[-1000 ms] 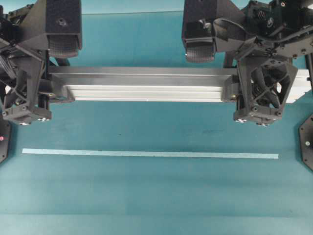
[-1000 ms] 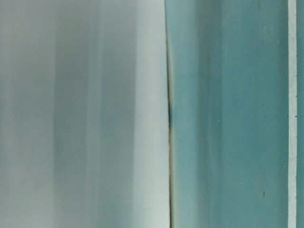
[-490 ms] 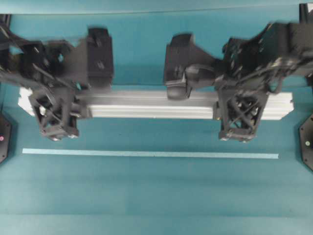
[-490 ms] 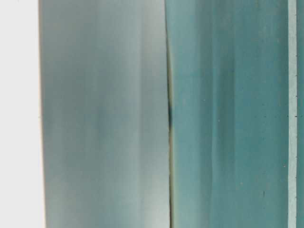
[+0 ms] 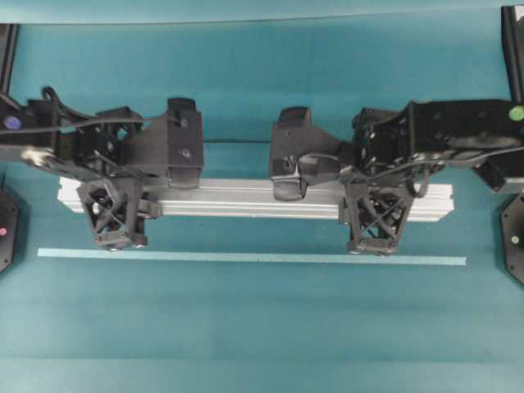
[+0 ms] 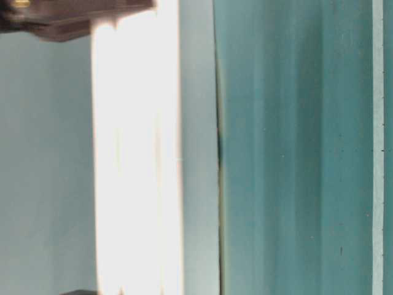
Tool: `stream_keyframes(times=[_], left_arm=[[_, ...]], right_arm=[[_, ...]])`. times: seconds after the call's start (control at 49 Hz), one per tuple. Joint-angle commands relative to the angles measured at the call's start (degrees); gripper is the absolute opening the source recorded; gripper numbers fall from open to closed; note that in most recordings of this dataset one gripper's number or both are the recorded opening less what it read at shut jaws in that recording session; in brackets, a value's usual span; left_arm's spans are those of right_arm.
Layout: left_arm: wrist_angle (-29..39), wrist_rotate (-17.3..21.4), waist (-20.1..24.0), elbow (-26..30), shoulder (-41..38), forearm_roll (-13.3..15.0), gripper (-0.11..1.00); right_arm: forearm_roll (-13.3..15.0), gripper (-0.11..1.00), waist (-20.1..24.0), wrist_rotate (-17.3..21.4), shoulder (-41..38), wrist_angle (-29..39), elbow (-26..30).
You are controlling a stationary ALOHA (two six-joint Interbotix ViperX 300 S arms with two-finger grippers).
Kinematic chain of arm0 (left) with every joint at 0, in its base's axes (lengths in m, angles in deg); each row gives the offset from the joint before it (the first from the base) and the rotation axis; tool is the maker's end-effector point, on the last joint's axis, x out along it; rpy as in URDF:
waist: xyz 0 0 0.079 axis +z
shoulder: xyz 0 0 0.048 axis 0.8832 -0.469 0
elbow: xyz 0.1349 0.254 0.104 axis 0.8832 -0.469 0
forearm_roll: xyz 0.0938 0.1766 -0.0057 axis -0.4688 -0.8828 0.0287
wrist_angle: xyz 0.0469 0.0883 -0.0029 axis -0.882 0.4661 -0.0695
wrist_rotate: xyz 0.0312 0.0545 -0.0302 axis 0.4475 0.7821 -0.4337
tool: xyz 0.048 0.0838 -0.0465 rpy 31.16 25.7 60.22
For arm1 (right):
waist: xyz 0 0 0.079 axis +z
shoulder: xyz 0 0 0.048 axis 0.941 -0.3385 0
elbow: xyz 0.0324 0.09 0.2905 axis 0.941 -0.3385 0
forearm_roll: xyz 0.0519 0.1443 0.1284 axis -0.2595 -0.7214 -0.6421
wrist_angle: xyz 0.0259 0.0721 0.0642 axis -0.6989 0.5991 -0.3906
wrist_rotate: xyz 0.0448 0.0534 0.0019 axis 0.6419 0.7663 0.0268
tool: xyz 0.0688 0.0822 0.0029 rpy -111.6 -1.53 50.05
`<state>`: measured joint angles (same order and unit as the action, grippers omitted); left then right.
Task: Lift the metal rail with both hands.
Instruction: 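Lower the held rail back toward the table with both grippers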
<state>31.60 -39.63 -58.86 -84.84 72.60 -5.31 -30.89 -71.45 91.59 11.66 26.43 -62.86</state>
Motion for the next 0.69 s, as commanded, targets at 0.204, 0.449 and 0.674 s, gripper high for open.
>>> stream_keyframes(times=[0.204, 0.449, 0.674], left_arm=[[-6.7, 0.0, 1.6, -4.1, -3.6, -0.3, 0.37], [-12.7, -0.5, 1.8, -7.0, -6.1, -0.3, 0.37], [-16.7, -1.1, 1.7, -9.1, -8.2, -0.3, 0.37]], right_arm=[[-0.2, 0.38, 0.4, -0.1, -2.4, -8.1, -4.2], [-0.1, 0.38, 0.3, -0.4, -5.0, -11.6, -6.9], [-0.6, 0.38, 0.4, -0.3, -5.7, -17.5, -10.4]])
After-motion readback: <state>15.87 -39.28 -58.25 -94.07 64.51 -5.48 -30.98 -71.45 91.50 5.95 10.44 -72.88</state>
